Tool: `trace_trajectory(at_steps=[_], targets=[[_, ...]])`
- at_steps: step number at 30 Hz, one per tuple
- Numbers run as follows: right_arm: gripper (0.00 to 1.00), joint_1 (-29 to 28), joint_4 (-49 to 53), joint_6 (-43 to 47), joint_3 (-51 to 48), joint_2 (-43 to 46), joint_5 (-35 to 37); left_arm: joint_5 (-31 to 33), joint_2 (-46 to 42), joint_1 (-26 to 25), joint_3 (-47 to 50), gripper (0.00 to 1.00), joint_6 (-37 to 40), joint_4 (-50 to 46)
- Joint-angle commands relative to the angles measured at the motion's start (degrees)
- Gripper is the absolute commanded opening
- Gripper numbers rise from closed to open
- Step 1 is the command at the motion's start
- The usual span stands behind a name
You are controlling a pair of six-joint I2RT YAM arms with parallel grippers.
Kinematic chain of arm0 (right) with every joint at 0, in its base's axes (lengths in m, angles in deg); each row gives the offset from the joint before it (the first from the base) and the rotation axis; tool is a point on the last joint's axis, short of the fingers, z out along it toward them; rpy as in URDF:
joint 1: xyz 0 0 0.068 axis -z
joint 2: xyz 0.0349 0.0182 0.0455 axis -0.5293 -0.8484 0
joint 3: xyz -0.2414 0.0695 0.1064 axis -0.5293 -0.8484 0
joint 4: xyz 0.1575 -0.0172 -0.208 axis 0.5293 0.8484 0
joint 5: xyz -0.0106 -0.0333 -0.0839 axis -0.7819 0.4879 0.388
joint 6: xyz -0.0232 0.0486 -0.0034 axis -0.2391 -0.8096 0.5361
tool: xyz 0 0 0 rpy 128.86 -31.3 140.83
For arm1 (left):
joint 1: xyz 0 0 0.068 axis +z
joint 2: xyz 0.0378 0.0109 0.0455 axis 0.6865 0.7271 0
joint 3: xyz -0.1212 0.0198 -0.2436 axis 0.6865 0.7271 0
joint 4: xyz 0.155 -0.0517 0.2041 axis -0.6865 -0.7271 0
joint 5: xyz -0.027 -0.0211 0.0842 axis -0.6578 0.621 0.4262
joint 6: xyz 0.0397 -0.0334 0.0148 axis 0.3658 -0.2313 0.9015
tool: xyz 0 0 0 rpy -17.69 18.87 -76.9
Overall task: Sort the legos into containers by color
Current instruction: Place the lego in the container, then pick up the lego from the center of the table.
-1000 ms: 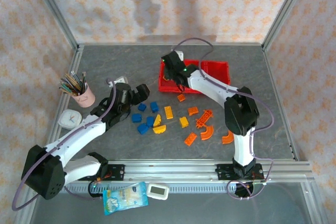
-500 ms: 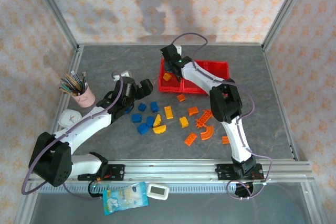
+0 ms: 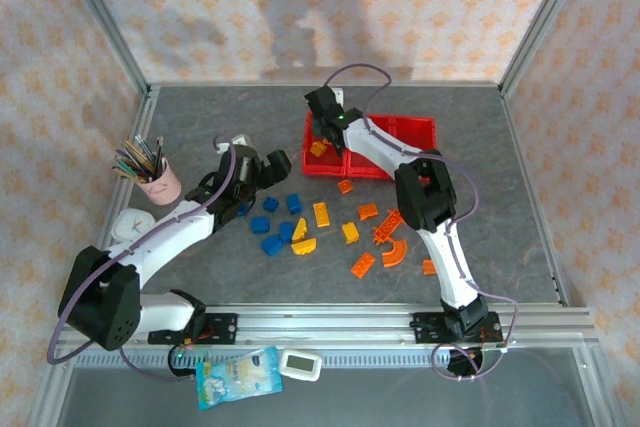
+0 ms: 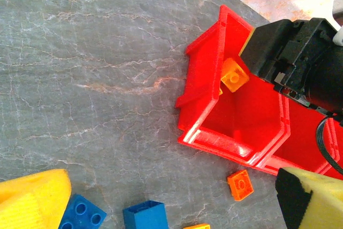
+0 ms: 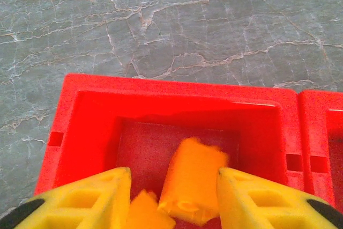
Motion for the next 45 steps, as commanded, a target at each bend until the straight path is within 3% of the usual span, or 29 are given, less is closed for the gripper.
trace_trajectory(at_steps=[1,8,17,23,36,45], targets=[[0.49,0.2,0.7,0.8,2.1,2.8,0.5,-1.1,0.0,0.6,-2.3,0.99,0.9,1.5],[0.51,0.1,0.6,-0.4,-3.5,10.3,-2.5,-2.0,-1.8,0.6,-2.2,0.99,1.1,0.0],[0.56,-0.8,-2.9,-5.3,-23.8,23.8,-8.0,-5.3,-6.6,0.3,1.6,0.99,0.9,-3.0],[0.61,-4.2,-3.3,-7.0,-33.7,28.8,-8.7,-6.7,-10.6,-0.4,5.4,0.99,-0.2,-4.0],[0.66,-13.7,-3.8,-12.2,-42.7,28.9,-8.6,-8.9,-14.6,-0.6,7.3,0.99,1.6,-10.9],[0.66,-16.0,-3.3,-12.6,-42.8,24.9,-5.8,-7.8,-15.8,-0.6,8.6,0.99,1.5,-11.4]])
